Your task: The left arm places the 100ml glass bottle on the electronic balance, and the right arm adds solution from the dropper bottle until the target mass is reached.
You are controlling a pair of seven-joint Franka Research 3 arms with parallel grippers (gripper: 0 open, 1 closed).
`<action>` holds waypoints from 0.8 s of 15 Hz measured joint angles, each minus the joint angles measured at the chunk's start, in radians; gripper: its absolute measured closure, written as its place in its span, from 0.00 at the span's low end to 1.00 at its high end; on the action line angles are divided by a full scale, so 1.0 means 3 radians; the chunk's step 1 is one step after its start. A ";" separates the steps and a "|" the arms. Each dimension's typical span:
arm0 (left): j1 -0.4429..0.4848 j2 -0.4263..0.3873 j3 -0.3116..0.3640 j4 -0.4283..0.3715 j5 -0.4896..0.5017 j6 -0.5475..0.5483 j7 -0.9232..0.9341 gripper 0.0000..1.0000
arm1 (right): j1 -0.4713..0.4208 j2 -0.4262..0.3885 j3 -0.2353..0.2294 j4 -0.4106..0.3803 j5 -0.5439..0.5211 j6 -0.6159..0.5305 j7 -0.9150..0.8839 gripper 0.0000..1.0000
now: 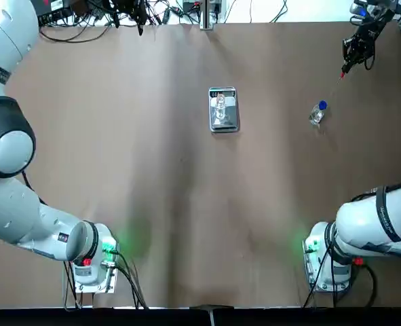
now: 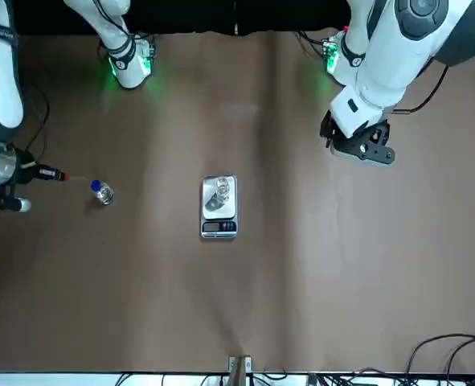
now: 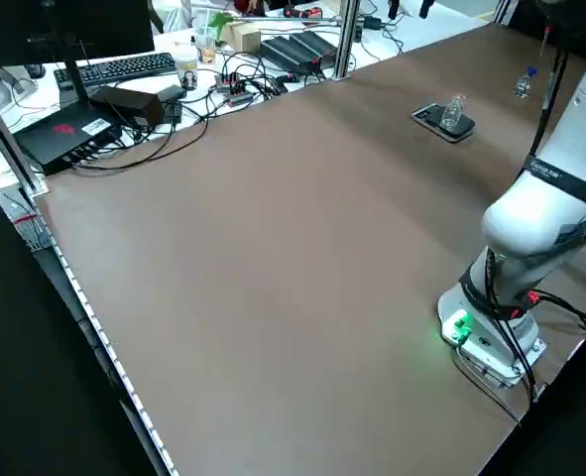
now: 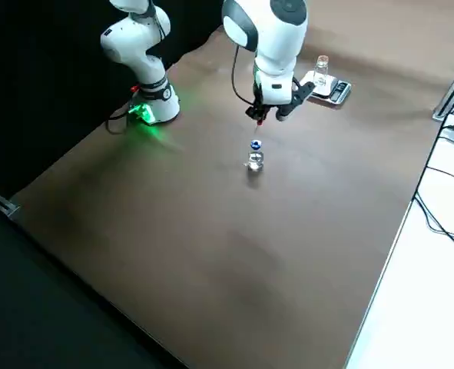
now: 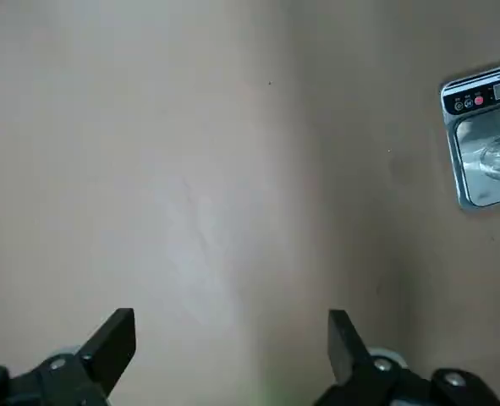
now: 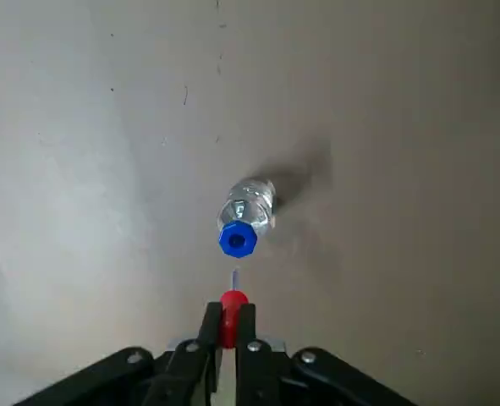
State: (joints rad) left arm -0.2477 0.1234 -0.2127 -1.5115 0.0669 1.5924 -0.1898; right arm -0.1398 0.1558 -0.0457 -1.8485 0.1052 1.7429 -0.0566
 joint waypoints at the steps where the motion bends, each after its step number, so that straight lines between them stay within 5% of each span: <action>1: -0.0001 0.0000 0.0000 0.0000 0.0000 0.0000 0.0000 0.00 | 0.0000 -0.0052 0.0002 -0.0078 0.0000 0.0054 0.0000 0.89; 6: 0.0000 0.0012 0.0002 -0.0009 0.0003 0.0000 0.0000 0.00 | 0.0000 -0.0200 0.0002 -0.0486 -0.0002 0.0438 -0.0032 0.89; 12: 0.0000 0.0082 0.0002 -0.0011 0.0003 0.0000 0.0000 0.00 | 0.0002 -0.0237 0.0023 -0.0530 0.0000 0.0705 -0.0036 0.89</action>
State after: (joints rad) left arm -0.2477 0.1479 -0.2120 -1.5146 0.0679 1.5924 -0.1898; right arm -0.1393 0.0848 -0.0389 -2.0076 0.1052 1.9543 -0.0673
